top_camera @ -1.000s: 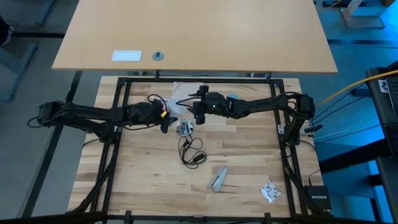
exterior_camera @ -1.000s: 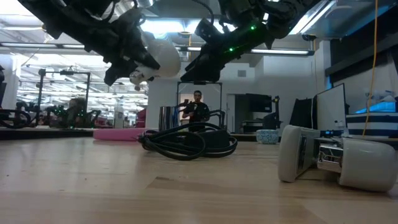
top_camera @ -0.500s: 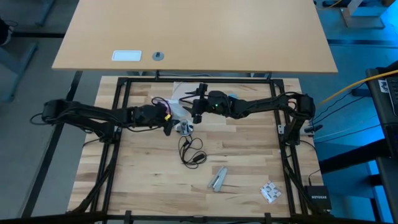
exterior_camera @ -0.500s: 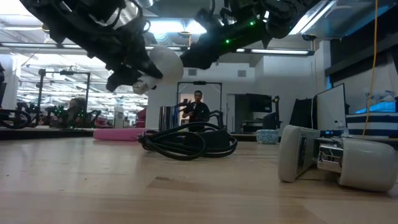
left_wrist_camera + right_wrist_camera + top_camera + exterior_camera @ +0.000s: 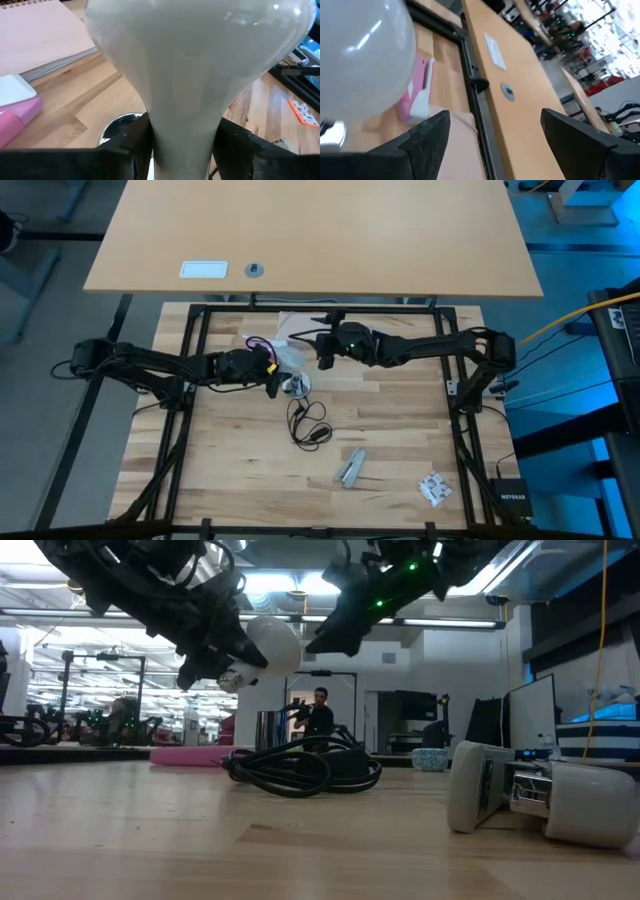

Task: Screw lightbulb
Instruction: Insert light bulb into the lamp

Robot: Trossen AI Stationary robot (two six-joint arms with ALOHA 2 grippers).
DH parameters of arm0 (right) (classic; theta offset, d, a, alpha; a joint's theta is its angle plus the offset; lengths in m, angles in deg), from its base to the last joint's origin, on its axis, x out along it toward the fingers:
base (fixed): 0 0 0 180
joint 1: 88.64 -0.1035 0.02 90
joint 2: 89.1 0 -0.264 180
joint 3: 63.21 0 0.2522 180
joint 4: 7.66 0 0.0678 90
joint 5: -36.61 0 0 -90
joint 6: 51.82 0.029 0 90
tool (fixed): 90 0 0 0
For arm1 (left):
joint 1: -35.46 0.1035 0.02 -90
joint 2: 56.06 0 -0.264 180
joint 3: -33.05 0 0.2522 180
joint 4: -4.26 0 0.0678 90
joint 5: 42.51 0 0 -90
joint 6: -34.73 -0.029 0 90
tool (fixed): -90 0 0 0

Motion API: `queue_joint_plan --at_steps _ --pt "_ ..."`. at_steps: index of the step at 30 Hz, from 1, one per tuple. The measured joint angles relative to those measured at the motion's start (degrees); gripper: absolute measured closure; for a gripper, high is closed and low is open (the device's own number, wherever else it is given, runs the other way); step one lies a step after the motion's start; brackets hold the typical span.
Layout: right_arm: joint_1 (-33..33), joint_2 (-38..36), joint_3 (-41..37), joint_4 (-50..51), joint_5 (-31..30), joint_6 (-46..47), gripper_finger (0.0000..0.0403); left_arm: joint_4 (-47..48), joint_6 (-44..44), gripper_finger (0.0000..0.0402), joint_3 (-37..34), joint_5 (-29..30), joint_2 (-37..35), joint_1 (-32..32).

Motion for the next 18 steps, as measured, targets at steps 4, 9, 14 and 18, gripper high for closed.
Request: queue_joint_plan --at_steps 4,9,14,18 --pt "0.0 -2.1 0.0 7.0 3.6 0.8 0.0086 -0.1 0.0 0.0236 0.0 0.0 0.0 0.0" --pt "-0.1 -1.9 0.0 12.3 11.9 5.0 0.0086 -0.5 0.0 0.0235 0.0 0.0 0.0 0.0" --pt "-0.1 -0.6 0.0 10.9 14.0 6.6 0.0086 -1.4 0.0 0.0234 0.0 0.0 0.0 0.0" --pt "-0.1 0.3 0.0 7.8 14.0 8.1 0.0086 -3.8 -0.7 0.0234 0.0 0.0 0.0 0.0"
